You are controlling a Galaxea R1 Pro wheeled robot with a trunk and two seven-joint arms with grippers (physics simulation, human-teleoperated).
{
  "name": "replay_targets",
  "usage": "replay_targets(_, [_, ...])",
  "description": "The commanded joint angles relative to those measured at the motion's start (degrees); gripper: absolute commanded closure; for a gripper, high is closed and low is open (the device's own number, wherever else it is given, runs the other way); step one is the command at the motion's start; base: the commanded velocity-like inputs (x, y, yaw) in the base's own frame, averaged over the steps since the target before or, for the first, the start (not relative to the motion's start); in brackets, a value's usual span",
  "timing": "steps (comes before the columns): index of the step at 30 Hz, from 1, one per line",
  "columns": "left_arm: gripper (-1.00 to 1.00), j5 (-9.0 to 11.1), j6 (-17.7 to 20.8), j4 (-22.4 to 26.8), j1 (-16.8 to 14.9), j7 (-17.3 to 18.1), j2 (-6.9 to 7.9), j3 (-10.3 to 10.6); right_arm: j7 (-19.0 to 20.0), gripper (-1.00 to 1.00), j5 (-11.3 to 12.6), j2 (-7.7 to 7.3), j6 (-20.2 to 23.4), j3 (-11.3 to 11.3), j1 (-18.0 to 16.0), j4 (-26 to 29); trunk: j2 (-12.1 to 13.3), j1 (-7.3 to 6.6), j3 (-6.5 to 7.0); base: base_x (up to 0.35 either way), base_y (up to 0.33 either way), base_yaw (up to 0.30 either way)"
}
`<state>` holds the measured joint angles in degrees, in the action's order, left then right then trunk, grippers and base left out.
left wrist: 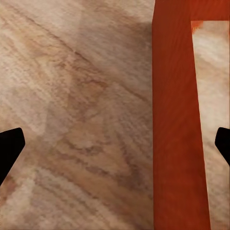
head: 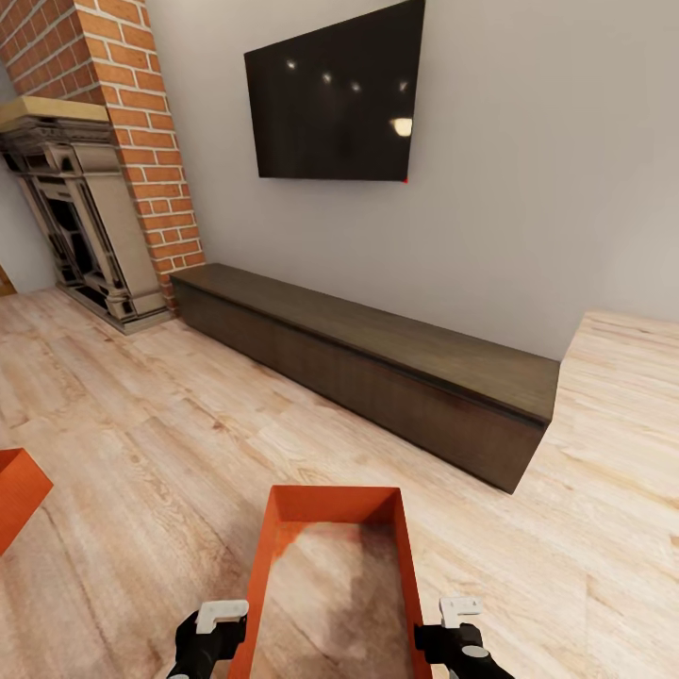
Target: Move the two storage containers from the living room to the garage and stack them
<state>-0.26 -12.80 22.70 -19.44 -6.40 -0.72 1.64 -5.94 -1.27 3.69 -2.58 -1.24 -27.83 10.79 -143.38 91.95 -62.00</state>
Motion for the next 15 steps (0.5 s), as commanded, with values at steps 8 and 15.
replay_targets(8, [-1.0,0.34,-0.14,-3.1,-0.01,-0.28,-0.01,0.0,-0.3,-1.0,-0.14,0.0,-0.14,-0.08,-0.03,-0.07,0.0,0.0,-0.05,0.0,0.0,0.0])
replay_targets(15, [-1.0,0.34,-0.12,-3.18,0.01,-0.28,-0.13,0.03,-0.3,-1.0,-0.14,0.08,-0.14,-0.08,-0.03,-0.07,0.0,0.0,-0.05,0.0,0.0,0.0])
